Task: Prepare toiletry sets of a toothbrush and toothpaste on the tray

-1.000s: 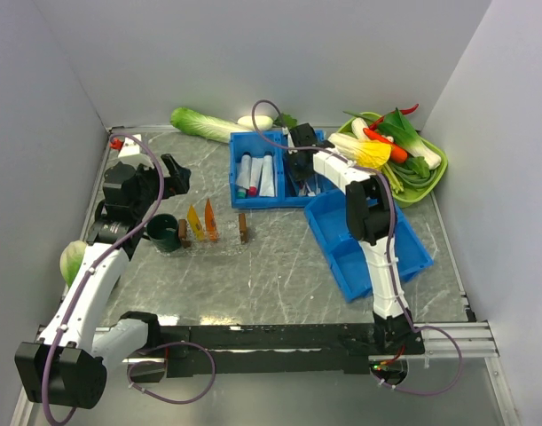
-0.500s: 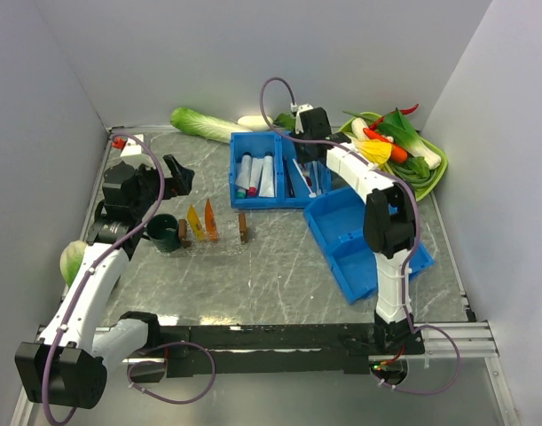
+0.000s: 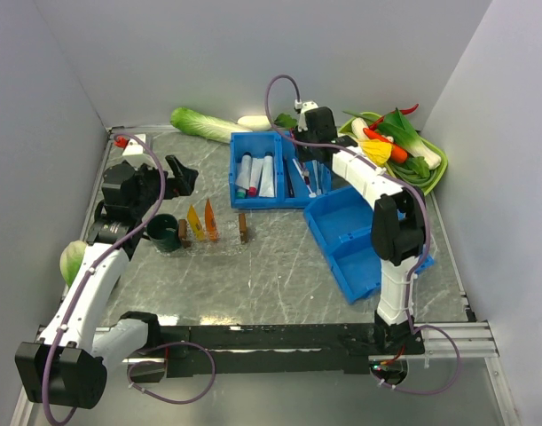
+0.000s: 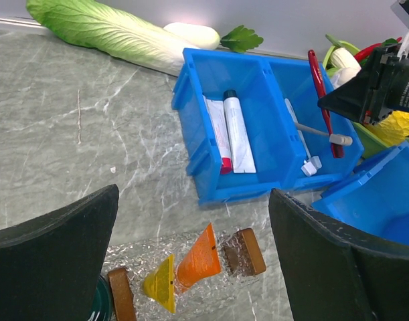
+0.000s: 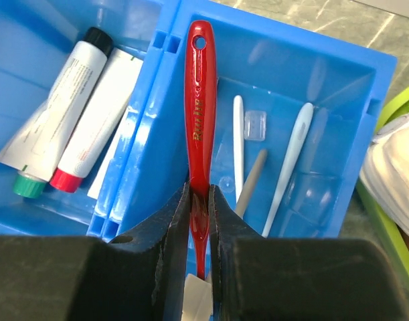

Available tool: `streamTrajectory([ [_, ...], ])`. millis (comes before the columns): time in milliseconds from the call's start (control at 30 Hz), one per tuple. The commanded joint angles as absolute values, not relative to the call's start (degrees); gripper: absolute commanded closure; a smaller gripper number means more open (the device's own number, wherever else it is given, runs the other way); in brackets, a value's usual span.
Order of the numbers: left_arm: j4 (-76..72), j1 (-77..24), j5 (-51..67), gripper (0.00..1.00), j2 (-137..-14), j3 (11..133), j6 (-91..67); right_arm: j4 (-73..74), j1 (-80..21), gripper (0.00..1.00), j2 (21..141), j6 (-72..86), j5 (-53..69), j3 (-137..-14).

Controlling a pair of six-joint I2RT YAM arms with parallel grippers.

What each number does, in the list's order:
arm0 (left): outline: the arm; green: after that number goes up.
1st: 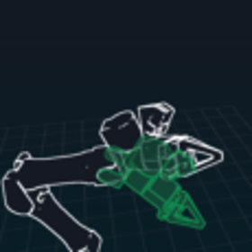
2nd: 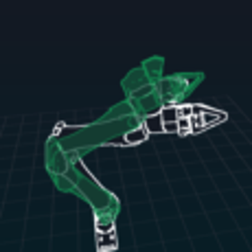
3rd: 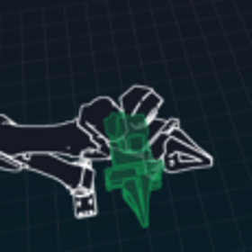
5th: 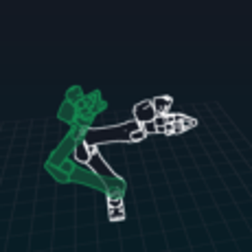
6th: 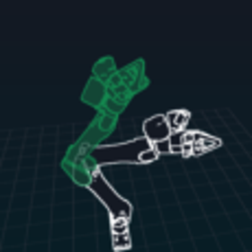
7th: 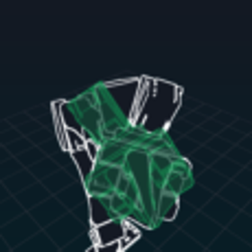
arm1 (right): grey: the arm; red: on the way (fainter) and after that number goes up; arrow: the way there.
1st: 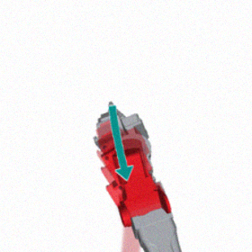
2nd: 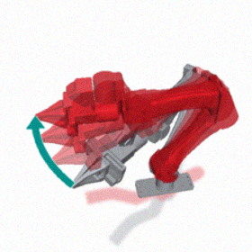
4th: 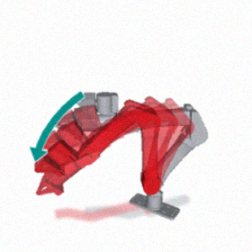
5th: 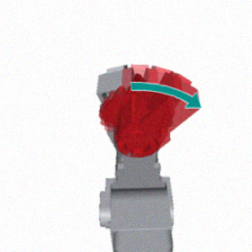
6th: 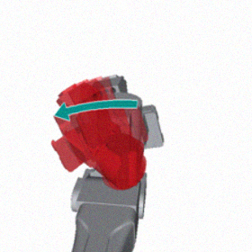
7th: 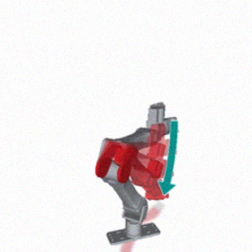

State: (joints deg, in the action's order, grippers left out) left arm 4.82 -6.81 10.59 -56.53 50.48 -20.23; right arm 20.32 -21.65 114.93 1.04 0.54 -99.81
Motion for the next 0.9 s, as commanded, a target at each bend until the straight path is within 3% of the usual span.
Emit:
streamTrajectory([
  [0, 1.8, -6.5, 12.9, 0.02, -56.6, 50.2, -19.5, 16.8, -20.5, 1.0, 112.9, 3.5, 3.4, -99.3],
  [400, 1.4, -6.5, 14.2, 0.02, -56.3, 50.1, -19.4, 6.9, -13.4, 1.0, 110.4, 25.6, 17.4, -93.9],
  [867, 1.2, -6.5, 14.7, 0.02, -56.5, 50.1, -19.3, 0.4, -10.5, 1.0, 105.7, 32.0, 23.1, -90.8],
])
